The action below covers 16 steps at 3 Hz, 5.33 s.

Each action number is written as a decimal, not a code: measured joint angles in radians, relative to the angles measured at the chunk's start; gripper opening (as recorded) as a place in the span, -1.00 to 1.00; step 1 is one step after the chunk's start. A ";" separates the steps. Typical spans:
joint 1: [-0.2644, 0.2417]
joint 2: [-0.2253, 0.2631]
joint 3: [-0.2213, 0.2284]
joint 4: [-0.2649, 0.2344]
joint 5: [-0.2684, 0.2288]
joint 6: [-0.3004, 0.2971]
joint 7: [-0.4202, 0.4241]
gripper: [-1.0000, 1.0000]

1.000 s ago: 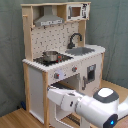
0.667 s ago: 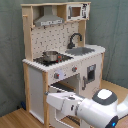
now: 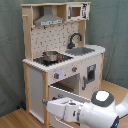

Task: Play with the kitchen

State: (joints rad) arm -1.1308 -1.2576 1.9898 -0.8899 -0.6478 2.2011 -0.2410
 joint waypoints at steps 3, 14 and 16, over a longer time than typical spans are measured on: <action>0.044 -0.002 0.000 -0.126 -0.002 0.241 0.182 1.00; 0.237 -0.085 -0.060 -0.432 -0.092 0.333 1.211 1.00; 0.238 -0.125 0.024 -0.438 -0.089 0.179 1.338 1.00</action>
State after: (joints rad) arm -0.8932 -1.3830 2.0137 -1.3278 -0.7368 2.3803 1.0972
